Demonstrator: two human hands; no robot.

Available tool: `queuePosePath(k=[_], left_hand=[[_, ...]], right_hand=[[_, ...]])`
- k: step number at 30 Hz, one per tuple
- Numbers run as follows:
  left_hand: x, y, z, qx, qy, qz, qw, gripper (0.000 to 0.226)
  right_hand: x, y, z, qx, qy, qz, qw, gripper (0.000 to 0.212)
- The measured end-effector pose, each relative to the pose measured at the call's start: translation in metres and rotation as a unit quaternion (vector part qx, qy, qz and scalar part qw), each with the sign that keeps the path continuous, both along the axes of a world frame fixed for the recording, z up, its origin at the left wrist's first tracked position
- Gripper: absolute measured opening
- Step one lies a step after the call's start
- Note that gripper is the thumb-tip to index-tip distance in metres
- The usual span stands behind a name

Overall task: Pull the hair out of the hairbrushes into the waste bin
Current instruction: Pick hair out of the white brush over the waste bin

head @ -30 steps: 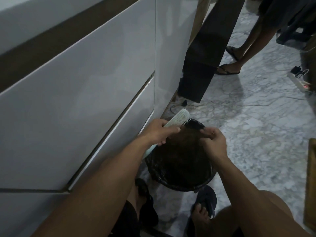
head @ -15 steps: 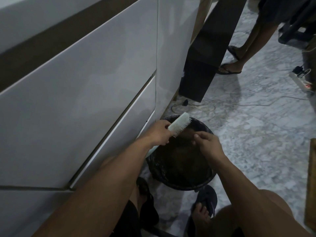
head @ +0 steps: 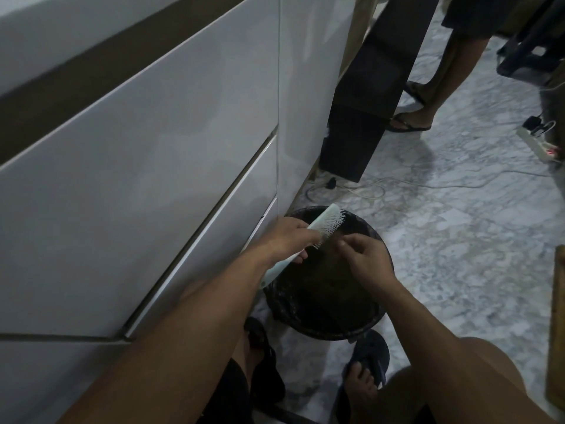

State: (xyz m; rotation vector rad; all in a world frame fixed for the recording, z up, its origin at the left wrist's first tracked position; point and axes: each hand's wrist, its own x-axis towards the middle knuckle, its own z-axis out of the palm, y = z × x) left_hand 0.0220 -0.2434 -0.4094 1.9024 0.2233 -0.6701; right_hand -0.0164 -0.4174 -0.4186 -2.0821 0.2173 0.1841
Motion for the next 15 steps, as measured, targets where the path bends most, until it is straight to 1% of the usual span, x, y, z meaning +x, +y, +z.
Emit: queuePosePath(k=[2,4,8,10,15], left_hand=[[-0.0025,0.0000,0.0028,0.001,-0.010,-0.016,1.000,0.044],[-0.0050,0.0005,0.0039,0.011,-0.031,-0.040,0.999,0.048],[-0.0043,0.0021,0.0025,0.043,-0.066,-0.038,0.996,0.036],[-0.0027,0.0026,0.0025,0.049,-0.072,-0.025,0.996,0.034],[-0.0042,0.0004,0.0081,0.040,-0.043,-0.029,0.998,0.033]], right_hand=[[-0.0013,0.0017,-0.0003,-0.007,-0.002,0.024,1.000,0.012],[-0.0014,0.0014,-0.0002,0.010,0.002,0.028,1.000,0.011],[-0.0015,0.0005,0.0024,0.007,-0.001,0.033,0.999,0.013],[-0.0016,-0.0002,0.0032,0.009,-0.002,0.029,1.000,0.015],[-0.0024,-0.0010,0.0049,0.016,0.015,0.020,1.000,0.016]])
